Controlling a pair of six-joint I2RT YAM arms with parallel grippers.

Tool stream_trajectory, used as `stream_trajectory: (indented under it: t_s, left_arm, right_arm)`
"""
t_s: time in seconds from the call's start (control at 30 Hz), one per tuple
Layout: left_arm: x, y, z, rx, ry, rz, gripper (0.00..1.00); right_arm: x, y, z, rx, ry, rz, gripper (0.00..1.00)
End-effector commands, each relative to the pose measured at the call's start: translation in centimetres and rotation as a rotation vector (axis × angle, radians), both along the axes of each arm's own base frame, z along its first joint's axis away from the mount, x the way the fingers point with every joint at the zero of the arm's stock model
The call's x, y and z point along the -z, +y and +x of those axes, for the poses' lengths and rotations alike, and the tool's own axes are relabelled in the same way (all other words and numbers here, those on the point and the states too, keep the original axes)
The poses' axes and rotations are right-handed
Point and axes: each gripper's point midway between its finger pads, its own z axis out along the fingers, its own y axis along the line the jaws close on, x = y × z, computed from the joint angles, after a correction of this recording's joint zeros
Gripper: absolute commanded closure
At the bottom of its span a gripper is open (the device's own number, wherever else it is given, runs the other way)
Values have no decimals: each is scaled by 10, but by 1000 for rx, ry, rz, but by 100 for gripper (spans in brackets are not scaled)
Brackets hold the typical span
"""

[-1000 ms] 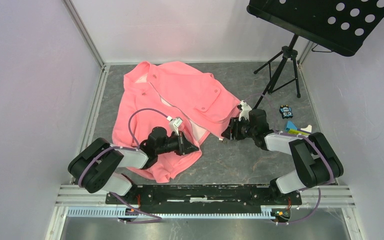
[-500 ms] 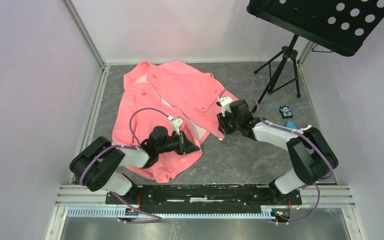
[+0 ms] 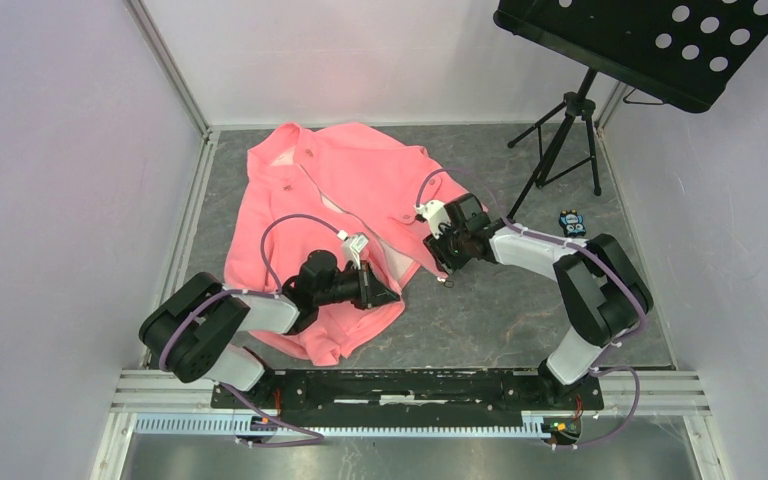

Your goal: Zip up the jacket

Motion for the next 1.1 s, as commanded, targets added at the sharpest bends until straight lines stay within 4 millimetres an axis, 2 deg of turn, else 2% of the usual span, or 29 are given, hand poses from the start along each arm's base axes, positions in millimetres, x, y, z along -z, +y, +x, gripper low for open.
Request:
stream_trajectory:
  t_s: [0.0, 0.13, 0.43, 0.6, 0.7, 0.83, 0.93, 1.03, 1.07]
  left_arm:
    - [-15, -9, 3, 32, -49, -35, 98]
    - [-16, -11, 4, 32, -41, -40, 98]
    - [-16, -9, 2, 32, -36, -41, 98]
    - [-17, -9, 2, 28, -36, -44, 98]
    - [-18, -9, 3, 26, -39, -40, 98]
    - [-18, -9, 3, 28, -34, -35, 98]
    - [-18, -8, 5, 16, -42, -31, 98]
    - [-19, -7, 6, 10, -55, -23, 98]
    - [-20, -7, 8, 7, -55, -21, 98]
  right_arm:
    - [-19, 6, -5, -43, -35, 19, 53]
    - [-22, 8, -5, -54, -36, 17, 50]
    - [7, 2, -5, -47, 1, -40, 49]
    - [25, -3, -13, -34, 48, -61, 52]
    - [28, 2, -19, -44, 67, -27, 61]
    - [22, 18, -24, -76, 82, 59, 75]
    - [10, 25, -18, -78, 52, 99, 87]
    - [-20, 45, -9, -95, 0, 211, 99]
    - [-30, 51, -8, -93, -11, 252, 100]
